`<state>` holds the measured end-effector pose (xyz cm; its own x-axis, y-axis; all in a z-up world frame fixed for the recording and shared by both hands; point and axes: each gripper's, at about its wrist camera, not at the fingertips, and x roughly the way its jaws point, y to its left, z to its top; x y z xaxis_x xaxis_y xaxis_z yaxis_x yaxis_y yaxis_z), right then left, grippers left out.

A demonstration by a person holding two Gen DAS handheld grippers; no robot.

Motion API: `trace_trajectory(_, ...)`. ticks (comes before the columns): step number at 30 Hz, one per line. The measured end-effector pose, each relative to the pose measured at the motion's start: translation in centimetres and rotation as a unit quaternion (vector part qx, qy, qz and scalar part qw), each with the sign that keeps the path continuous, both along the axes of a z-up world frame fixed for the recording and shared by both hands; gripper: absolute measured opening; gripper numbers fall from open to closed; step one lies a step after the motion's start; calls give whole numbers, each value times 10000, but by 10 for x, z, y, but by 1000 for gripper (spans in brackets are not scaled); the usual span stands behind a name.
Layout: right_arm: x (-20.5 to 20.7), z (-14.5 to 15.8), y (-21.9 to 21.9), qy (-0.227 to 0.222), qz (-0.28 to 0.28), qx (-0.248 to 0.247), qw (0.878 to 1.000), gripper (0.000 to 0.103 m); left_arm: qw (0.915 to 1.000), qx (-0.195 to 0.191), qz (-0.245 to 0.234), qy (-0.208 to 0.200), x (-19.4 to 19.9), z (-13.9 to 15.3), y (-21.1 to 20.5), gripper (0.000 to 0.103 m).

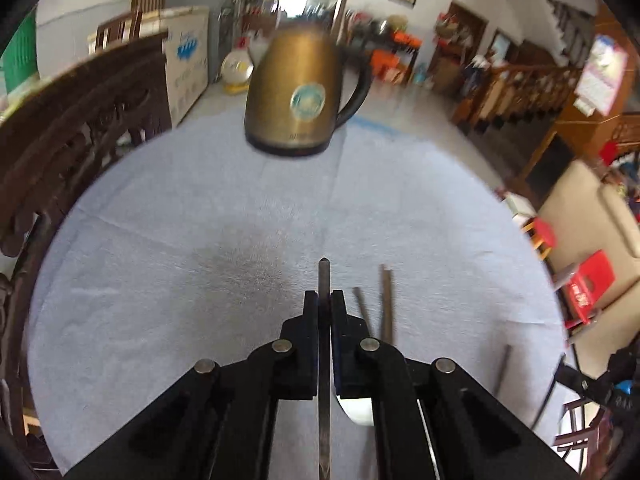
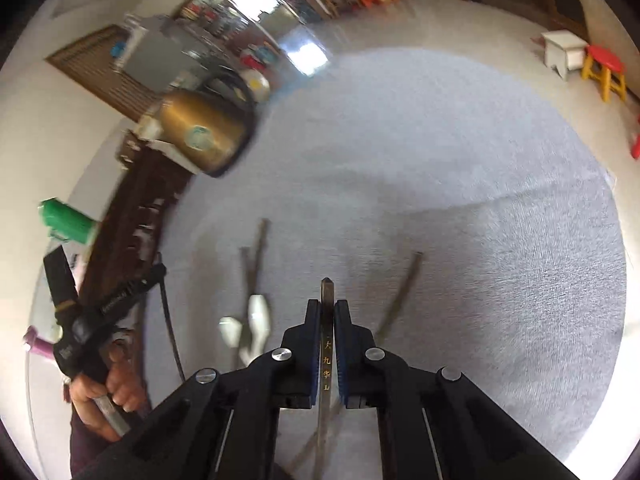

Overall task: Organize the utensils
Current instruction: 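Lift both tools' chopsticks over the mesh holder and open both tools to drop them in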

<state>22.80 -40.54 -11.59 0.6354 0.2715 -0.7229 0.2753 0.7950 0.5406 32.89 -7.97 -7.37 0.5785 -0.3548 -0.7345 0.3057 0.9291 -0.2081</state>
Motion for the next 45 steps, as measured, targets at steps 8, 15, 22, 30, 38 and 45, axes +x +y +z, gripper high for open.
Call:
trace_trajectory(8, -75, 73, 56, -1359, -177, -1213, 9831, 7, 9904, -687, 62, -1199, -89, 63, 37, 6)
trace_trajectory(15, -130, 106, 86, -2055, -606, -1663, 9625, 7, 9687, -1303, 570, -2033, -140, 78, 56, 6)
trace_trajectory(22, -174, 157, 107, -2900, -893, -2053, 9305, 7, 9385, -2007, 822, -2685, -161, 105, 59, 6)
trace_trajectory(30, -204, 192, 133, -3470, -732, -1973, 9139, 7, 9439, -1772, 1159, -2535, -149, 55, 43, 6)
trace_trajectory(38, -185, 150, 158, -2721, -149, -2149, 9379, 7, 9615, -1298, 1233, -2086, -145, 18, 43, 7)
trace_trajectory(45, -165, 109, 145, -2032, 96, -1617, 9656, 18, 9812, -752, 721, -1623, -149, 12, 39, 47)
